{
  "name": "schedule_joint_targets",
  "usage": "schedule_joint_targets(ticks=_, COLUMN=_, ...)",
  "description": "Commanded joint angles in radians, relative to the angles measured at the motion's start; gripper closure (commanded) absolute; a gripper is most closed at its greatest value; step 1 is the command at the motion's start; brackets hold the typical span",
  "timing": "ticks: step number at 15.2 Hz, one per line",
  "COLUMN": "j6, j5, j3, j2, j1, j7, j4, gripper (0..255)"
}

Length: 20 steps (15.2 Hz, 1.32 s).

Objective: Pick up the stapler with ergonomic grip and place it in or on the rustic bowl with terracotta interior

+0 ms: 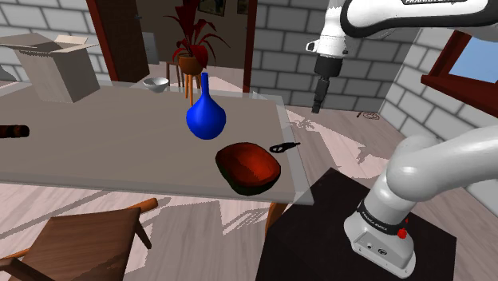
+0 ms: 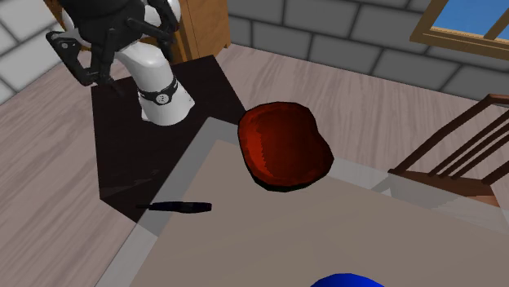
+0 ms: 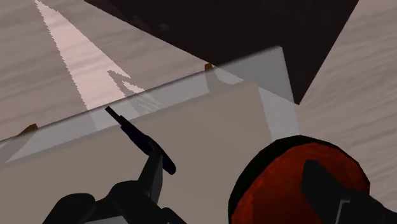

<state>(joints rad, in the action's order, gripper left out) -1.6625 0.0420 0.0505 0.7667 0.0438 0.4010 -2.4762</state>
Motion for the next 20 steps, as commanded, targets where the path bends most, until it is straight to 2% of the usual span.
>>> schedule_joint_targets(ticks=1, j6=-0.071, j5=-0.029, j3=0.029, j2=-0.019, j1=0.012, j7=0.090, j4=-0.048, gripper=0)
schedule_joint_targets(ticks=6, j6=-0.259, j5=-0.091, j3=0.099, j2=-0.118, j1=0.043, j7=0.294, j4=-0.129, gripper=0)
schedule_joint_targets(ticks=12, j6=-0.502, j5=-0.143, j3=0.182, j2=-0.306, j1=0.086, j7=0.534, j4=-0.169, gripper=0)
schedule_joint_targets(ticks=18, j6=-0.743, j5=-0.137, j3=0.253, j2=-0.553, j1=0.141, j7=0.787, j4=-0.145, gripper=0)
schedule_joint_targets(ticks=20, j6=-0.765, j5=-0.133, j3=0.255, j2=-0.570, j1=0.143, j7=0.795, j4=-0.149, gripper=0)
